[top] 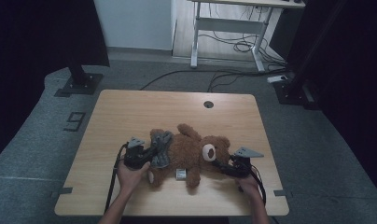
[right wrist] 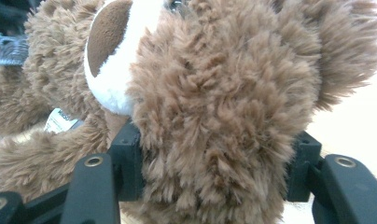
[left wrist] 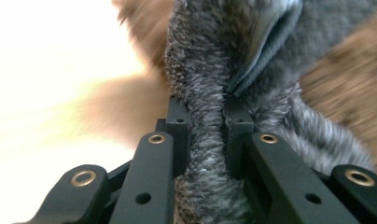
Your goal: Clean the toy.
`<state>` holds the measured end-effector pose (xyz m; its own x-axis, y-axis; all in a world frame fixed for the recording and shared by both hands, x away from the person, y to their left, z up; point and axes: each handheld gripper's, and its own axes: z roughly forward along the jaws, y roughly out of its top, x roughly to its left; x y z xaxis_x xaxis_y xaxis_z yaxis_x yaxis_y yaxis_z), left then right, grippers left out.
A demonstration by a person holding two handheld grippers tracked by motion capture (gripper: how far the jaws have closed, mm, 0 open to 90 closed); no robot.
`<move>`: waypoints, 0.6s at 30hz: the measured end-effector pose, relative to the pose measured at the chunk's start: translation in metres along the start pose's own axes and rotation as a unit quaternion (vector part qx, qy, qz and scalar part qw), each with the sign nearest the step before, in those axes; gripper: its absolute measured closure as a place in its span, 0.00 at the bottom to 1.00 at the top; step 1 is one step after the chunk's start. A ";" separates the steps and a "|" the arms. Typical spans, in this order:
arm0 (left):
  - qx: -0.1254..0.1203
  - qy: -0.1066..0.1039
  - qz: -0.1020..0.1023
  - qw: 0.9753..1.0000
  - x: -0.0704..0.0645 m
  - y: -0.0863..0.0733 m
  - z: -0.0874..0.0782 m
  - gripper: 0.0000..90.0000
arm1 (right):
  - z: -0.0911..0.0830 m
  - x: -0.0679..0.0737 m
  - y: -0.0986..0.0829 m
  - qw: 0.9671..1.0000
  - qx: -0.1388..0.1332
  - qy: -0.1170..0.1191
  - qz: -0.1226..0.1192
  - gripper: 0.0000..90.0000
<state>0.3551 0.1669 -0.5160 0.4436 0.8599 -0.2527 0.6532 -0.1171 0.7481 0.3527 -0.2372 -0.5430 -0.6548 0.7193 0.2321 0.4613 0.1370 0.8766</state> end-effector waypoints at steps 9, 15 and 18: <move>-0.036 0.002 0.023 0.999 -0.013 0.024 -0.024 0.85 | 0.001 0.001 0.000 1.000 -0.002 -0.009 -0.001 0.44; -0.064 -0.019 0.061 0.996 -0.048 0.060 -0.027 0.84 | 0.011 0.010 0.004 0.999 -0.007 -0.052 -0.008 0.46; -0.056 -0.020 0.082 0.995 -0.066 0.077 -0.010 0.84 | 0.018 0.013 0.006 0.998 -0.013 -0.067 -0.014 0.46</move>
<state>0.3699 0.1064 -0.4355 0.5646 0.8127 -0.1440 0.4986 -0.1969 0.8442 0.3574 -0.2152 -0.5423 -0.5801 0.8005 0.1505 0.4279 0.1423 0.8926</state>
